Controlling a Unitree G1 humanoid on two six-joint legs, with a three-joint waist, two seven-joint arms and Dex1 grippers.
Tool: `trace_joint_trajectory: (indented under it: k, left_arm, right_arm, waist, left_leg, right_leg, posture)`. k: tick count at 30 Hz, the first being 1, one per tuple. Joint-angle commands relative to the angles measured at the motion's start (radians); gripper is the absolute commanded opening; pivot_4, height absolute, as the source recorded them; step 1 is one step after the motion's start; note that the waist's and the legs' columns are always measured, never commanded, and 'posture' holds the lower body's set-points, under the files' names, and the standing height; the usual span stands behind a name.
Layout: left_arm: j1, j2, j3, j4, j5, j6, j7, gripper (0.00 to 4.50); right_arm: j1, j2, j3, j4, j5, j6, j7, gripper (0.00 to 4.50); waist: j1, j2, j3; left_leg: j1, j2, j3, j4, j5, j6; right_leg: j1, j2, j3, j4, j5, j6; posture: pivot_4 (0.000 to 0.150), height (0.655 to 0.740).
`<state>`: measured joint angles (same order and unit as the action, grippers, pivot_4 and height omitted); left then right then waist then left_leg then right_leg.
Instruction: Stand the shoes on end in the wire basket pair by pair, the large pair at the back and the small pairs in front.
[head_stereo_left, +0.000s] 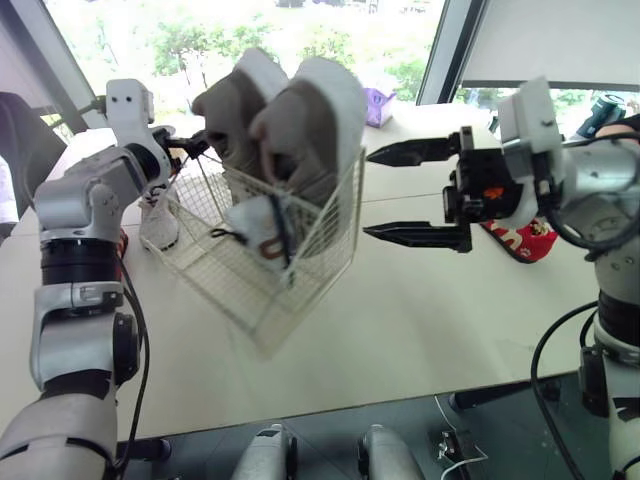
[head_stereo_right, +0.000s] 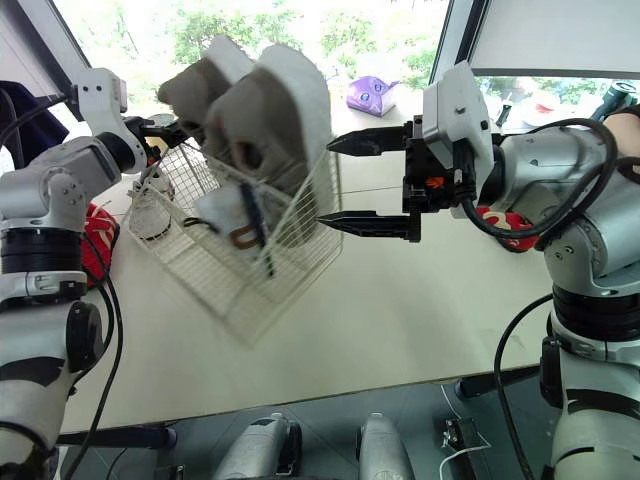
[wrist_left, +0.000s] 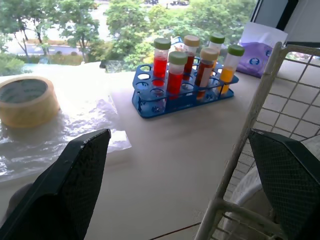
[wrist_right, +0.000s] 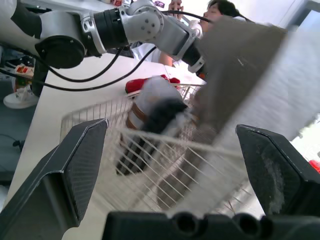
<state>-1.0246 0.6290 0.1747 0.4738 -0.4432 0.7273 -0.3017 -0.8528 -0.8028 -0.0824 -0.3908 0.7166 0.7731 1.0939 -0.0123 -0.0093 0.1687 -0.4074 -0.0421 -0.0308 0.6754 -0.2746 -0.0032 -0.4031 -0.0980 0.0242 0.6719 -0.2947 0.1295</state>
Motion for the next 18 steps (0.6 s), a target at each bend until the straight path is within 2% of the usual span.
trace_joint_trajectory:
  k: [1,9,18]
  left_arm:
    - [0.036,0.009,0.006,0.111,0.080,0.013,0.058,4.50]
    - [0.023,-0.006,0.024,0.131,0.086,0.019,0.058,4.50]
    - [0.066,-0.029,0.085,-0.053,-0.010,0.171,0.017,4.50]
  right_arm:
    - [0.001,-0.011,-0.015,-0.028,0.017,0.002,-0.028,4.44]
    - [0.022,-0.029,-0.035,-0.064,0.047,0.031,-0.072,4.44]
    - [0.031,-0.036,-0.025,-0.063,0.060,0.027,-0.097,4.44]
  waist:
    - [-0.002,0.000,-0.001]
    - [-0.004,0.004,-0.004]
    - [-0.002,0.004,-0.004]
  left_leg:
    - [0.000,0.000,0.000,0.000,0.000,0.000]
    - [0.001,0.000,0.000,-0.003,0.000,0.000]
    - [0.001,0.000,0.000,-0.008,0.001,-0.001]
  right_leg:
    - [0.000,0.000,0.000,0.000,0.000,0.000]
    - [-0.001,0.000,0.000,-0.001,0.000,0.000]
    - [-0.002,0.000,0.001,-0.004,0.000,0.000]
  posture:
    - [0.150,0.7400]
    - [0.150,0.7400]
    - [0.150,0.7400]
